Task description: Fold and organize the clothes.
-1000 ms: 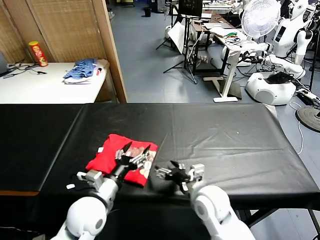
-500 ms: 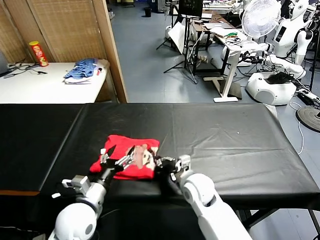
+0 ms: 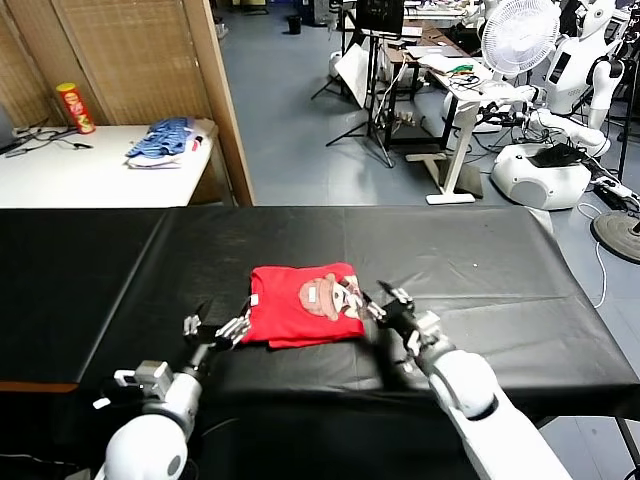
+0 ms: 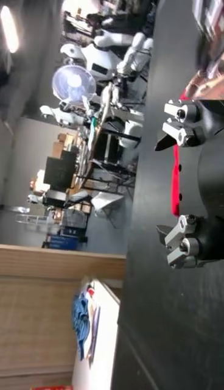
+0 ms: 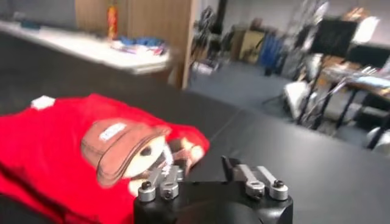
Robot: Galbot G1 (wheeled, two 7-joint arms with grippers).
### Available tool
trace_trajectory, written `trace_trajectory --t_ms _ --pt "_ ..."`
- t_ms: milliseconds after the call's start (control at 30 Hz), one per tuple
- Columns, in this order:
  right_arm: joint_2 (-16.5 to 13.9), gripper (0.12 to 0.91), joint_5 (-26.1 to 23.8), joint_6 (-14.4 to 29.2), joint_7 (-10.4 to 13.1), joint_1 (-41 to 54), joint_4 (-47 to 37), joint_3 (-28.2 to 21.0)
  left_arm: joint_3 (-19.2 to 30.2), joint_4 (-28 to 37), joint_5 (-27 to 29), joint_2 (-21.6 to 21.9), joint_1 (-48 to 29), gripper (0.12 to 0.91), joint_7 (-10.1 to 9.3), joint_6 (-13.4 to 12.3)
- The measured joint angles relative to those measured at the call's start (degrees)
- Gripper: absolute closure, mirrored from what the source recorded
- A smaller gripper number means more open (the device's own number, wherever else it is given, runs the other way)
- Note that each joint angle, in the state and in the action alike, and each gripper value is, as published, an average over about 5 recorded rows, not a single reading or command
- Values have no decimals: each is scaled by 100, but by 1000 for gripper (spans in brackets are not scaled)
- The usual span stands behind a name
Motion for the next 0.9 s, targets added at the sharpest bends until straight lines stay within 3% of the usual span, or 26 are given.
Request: trace_trajectory --t_ms 100,200,633,767,900 --pt "-13 299 69 154 334 -445 424 218 20 -35 1 83 97 232 -68 -147" --pt "39 237 51 257 644 -996 849 445 55 -112 4 165 217 232 -168 -198" --pt "527 227 -424 770 1504 -3866 2499 1294 -110 -628 334 576 1433 232 -534 -412" --pt "565 227 -423 619 1767 -4594 2827 1412 -268 -788 360 582 1976 232 -496 -349" --pt "550 227 -303 200 1911 -5121 3114 1503 -503 -988 142 578 2436 232 -483 -75"
